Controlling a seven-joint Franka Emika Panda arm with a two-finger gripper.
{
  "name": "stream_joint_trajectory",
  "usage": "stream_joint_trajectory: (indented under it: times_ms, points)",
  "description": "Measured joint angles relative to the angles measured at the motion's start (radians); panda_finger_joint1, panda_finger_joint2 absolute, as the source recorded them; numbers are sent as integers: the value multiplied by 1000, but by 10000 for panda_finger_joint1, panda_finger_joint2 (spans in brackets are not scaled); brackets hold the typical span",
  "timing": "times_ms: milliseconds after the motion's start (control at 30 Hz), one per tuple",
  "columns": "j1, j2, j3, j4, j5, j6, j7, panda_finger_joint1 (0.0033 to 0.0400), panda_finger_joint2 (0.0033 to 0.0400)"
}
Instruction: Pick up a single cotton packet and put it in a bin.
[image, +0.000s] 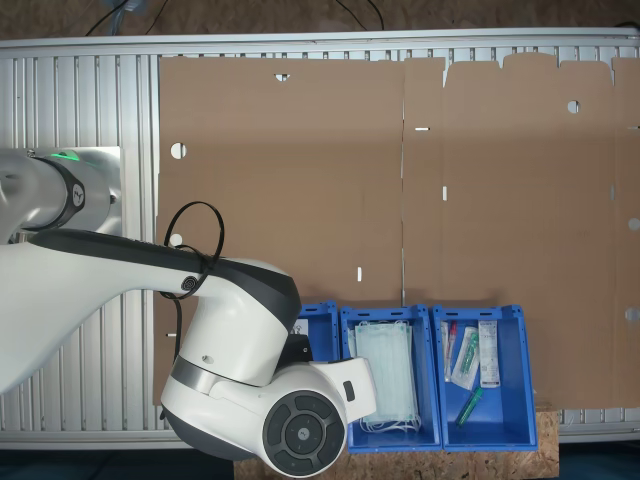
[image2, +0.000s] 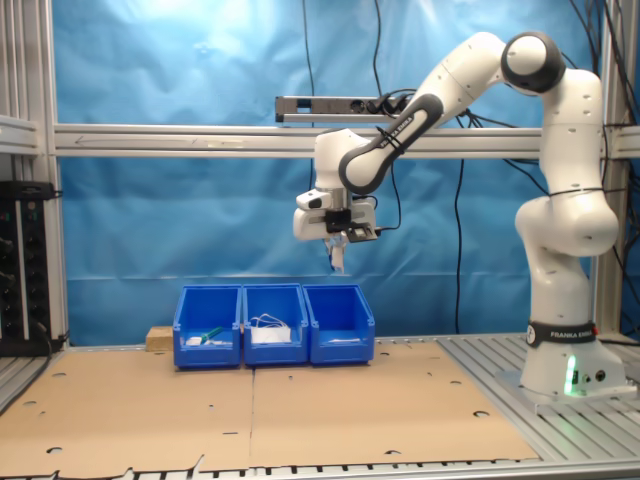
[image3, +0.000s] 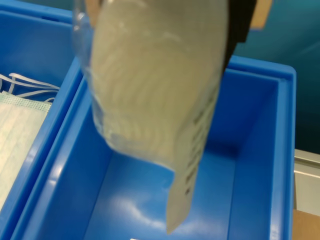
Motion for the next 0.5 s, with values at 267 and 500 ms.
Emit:
stream_joint_trajectory:
  times_ms: [267, 500]
  points:
    - [0, 0, 0, 0, 0, 2, -12, 60, 60]
    - [0, 0, 0, 0, 0, 3, -20, 103, 103]
